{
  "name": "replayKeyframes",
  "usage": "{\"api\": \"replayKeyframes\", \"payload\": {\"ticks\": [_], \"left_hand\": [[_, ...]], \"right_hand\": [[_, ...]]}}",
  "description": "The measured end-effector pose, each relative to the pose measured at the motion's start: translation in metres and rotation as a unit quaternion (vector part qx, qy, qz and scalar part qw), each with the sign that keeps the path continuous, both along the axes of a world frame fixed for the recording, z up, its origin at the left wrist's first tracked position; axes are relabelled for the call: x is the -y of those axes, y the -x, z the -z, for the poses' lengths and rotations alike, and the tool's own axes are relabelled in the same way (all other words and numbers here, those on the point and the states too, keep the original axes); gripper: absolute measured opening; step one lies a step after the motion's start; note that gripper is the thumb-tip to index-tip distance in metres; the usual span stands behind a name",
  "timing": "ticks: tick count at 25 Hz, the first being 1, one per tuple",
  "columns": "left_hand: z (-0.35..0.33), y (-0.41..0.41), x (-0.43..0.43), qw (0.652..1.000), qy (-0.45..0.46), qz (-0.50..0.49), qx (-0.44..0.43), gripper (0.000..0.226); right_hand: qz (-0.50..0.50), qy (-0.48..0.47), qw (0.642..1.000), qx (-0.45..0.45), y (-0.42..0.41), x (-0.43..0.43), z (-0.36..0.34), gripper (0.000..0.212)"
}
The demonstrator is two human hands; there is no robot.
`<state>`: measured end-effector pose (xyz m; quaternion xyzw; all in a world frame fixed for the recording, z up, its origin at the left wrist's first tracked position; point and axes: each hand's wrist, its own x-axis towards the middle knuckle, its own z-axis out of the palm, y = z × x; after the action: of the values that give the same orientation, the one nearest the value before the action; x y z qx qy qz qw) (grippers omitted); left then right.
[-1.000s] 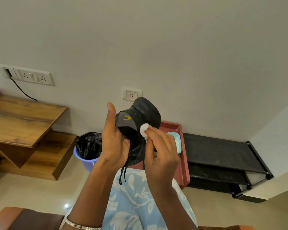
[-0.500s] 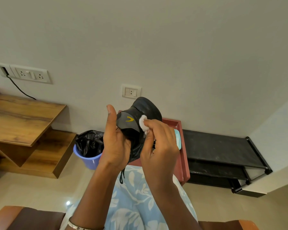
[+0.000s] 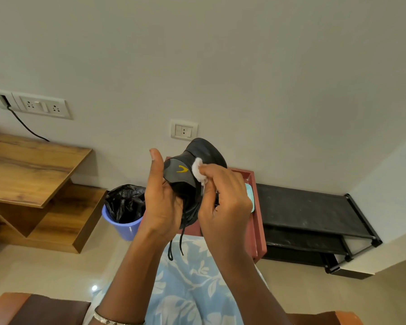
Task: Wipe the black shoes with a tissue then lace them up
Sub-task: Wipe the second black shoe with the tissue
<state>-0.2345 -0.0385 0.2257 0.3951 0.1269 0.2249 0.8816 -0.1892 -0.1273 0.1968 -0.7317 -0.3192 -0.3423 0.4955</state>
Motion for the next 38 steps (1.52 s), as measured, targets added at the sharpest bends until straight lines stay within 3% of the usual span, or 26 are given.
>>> {"api": "replayKeyframes", "payload": {"ticks": [6, 10, 14, 16, 18, 20, 25, 33, 38], "left_hand": [[-0.003, -0.002, -0.002, 1.000, 0.015, -0.018, -0.020, 0.086], [-0.002, -0.003, -0.001, 1.000, 0.021, -0.001, -0.008, 0.090], [0.000, 0.001, -0.009, 0.997, 0.065, 0.023, 0.018, 0.094], [0.002, 0.000, -0.016, 0.994, 0.097, 0.030, 0.041, 0.090], [0.003, -0.001, -0.020, 0.991, 0.114, 0.033, 0.053, 0.086], [0.004, -0.003, -0.021, 0.990, 0.120, 0.048, 0.061, 0.087], [0.005, -0.005, -0.020, 0.987, 0.123, 0.066, 0.083, 0.093], [0.011, -0.003, -0.026, 0.990, 0.127, 0.032, 0.049, 0.090], [0.007, -0.008, -0.018, 0.995, 0.088, 0.025, 0.047, 0.086]], "right_hand": [[0.017, -0.034, 0.999, 0.008, -0.001, 0.013, -0.004, 0.031], [0.009, 0.025, 0.999, 0.034, -0.017, 0.007, -0.016, 0.035], [0.041, 0.025, 0.998, 0.031, -0.011, 0.010, 0.025, 0.020], [0.052, 0.011, 0.999, 0.010, -0.004, 0.009, 0.040, 0.022], [0.041, 0.003, 0.999, 0.006, -0.003, 0.006, 0.035, 0.031], [0.030, -0.005, 0.999, 0.018, -0.006, 0.003, 0.014, 0.025], [0.019, 0.006, 0.999, 0.027, -0.025, -0.006, -0.028, 0.024], [0.006, -0.008, 0.999, -0.032, -0.015, 0.013, 0.010, 0.014], [0.009, 0.014, 1.000, 0.013, -0.025, -0.002, -0.025, 0.027]]}}
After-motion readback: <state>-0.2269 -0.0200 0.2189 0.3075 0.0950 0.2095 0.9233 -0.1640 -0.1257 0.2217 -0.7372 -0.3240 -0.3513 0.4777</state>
